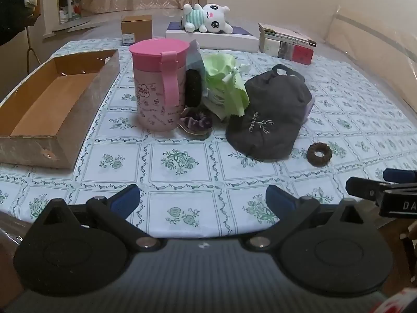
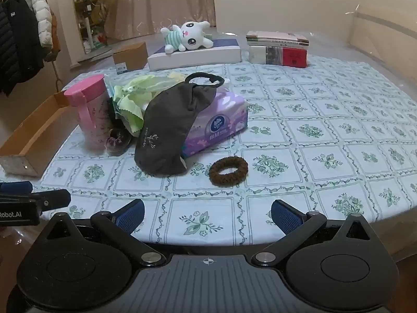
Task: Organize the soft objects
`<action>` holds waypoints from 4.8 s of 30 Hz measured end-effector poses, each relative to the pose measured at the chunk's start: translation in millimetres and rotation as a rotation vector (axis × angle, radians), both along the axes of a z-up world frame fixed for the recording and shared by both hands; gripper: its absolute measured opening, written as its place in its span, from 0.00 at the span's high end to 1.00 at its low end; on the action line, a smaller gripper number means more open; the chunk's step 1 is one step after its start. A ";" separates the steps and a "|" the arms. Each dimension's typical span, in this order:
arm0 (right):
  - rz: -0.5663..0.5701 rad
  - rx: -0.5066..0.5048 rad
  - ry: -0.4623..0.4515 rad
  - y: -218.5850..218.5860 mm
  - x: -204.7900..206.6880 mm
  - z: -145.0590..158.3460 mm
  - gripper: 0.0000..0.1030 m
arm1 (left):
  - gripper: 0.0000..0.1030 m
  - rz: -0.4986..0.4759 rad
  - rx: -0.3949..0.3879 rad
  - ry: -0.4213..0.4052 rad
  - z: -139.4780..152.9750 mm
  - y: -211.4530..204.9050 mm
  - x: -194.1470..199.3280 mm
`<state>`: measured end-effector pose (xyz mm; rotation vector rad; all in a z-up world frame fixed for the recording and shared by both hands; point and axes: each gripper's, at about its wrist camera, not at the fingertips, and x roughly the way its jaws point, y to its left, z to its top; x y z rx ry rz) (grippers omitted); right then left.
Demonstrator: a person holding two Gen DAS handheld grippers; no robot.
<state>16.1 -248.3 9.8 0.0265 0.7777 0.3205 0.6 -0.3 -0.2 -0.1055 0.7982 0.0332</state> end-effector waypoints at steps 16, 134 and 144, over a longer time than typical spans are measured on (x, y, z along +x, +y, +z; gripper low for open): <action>-0.007 0.003 0.000 1.0 -0.9 1.1 0.01 | 0.01 0.013 -0.006 -0.027 0.5 0.0 -3.1; 0.198 -0.125 -0.024 4.0 100.7 -68.9 0.48 | 0.05 -0.176 -0.084 -0.039 -36.9 -35.2 117.8; 0.141 -0.078 -0.059 -10.0 95.0 -58.1 0.81 | 0.05 -0.217 -0.071 -0.062 -36.9 -51.6 129.4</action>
